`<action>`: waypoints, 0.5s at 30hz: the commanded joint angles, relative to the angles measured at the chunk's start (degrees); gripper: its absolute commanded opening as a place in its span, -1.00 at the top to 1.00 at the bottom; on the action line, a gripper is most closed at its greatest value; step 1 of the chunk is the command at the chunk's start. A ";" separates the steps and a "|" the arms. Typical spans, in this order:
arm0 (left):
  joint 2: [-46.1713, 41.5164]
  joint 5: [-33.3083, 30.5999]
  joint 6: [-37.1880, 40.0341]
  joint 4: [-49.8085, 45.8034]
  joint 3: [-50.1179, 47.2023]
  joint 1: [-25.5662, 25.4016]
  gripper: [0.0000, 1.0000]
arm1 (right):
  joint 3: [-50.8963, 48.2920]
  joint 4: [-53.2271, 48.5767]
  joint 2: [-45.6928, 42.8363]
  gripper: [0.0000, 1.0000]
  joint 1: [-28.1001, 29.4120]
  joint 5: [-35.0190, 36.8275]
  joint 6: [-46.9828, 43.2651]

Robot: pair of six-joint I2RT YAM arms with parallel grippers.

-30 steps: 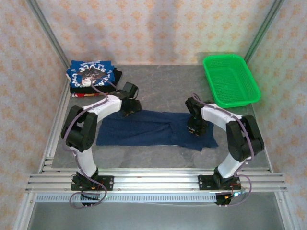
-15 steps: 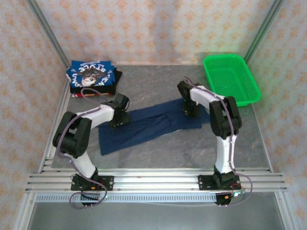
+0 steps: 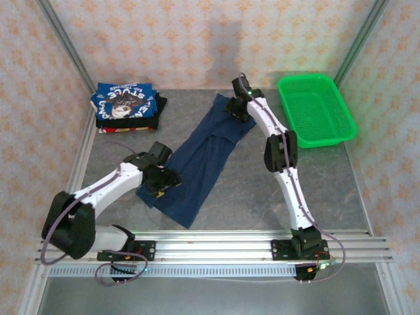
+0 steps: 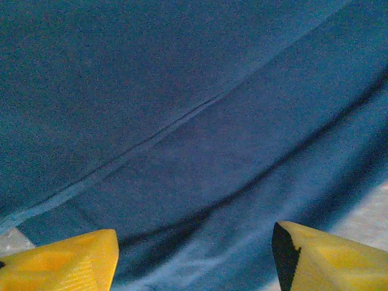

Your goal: Fold and stack the t-shirts

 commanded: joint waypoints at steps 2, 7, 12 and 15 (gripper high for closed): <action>-0.44 -1.66 2.50 -3.56 5.32 5.51 -0.39 | -13.07 3.41 -19.13 -0.44 2.52 -0.46 -5.71; 11.76 -5.02 10.75 4.71 9.37 9.65 -0.35 | -32.42 4.82 -31.19 -0.46 6.35 -0.57 -0.32; 21.18 -2.25 14.67 12.69 11.03 12.46 -0.26 | -50.19 17.53 -35.77 -0.40 9.78 -0.45 8.51; 23.32 -1.58 16.86 13.75 10.49 12.70 -0.20 | -52.20 20.40 -33.57 -0.31 9.87 0.81 10.65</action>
